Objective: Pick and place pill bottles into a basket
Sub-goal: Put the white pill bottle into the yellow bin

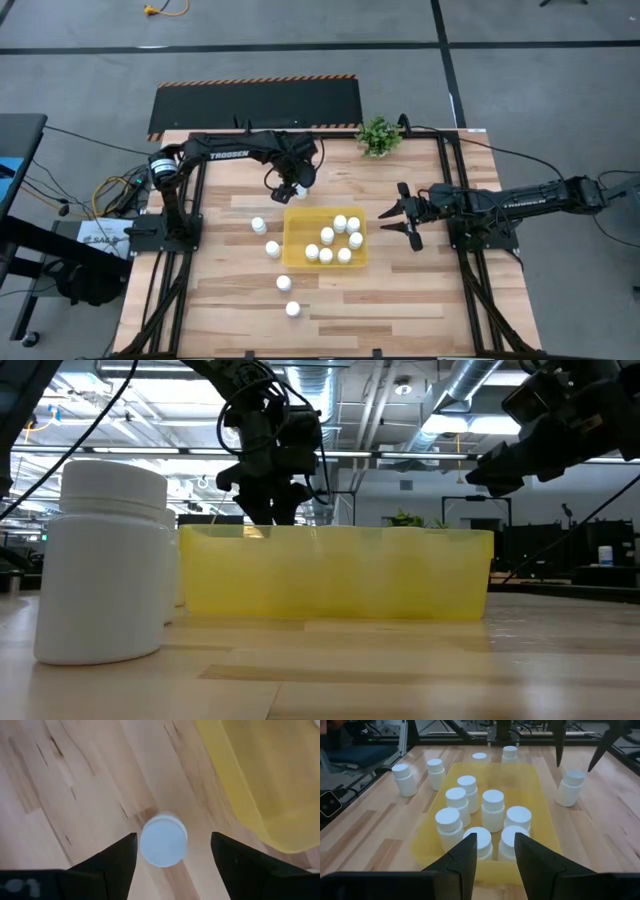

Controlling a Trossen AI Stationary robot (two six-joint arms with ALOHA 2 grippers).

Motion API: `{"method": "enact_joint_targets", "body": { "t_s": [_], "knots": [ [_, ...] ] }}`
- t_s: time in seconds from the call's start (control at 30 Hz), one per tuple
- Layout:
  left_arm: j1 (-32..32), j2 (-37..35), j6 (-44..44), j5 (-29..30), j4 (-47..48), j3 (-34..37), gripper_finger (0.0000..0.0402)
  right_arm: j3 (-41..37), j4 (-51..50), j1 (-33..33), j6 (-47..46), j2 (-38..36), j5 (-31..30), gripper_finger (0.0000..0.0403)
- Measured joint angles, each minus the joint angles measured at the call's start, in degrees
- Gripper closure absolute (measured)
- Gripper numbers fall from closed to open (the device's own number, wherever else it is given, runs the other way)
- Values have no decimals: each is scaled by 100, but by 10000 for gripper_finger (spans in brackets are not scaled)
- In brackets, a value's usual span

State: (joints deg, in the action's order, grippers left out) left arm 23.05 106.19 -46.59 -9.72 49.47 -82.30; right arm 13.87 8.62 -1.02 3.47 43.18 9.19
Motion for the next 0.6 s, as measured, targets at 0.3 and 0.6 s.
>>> {"method": "enact_joint_targets", "body": {
  "t_s": [0.3, 0.6],
  "knots": [
    [9, 60, 22, 138, -49, -7, 159, 0, -93, -99, 6, 0, 2, 278],
    [54, 81, 38, 98, -163, 166, 159, 0, -92, -163, 108, 0, 4, 278]
  ]
}}
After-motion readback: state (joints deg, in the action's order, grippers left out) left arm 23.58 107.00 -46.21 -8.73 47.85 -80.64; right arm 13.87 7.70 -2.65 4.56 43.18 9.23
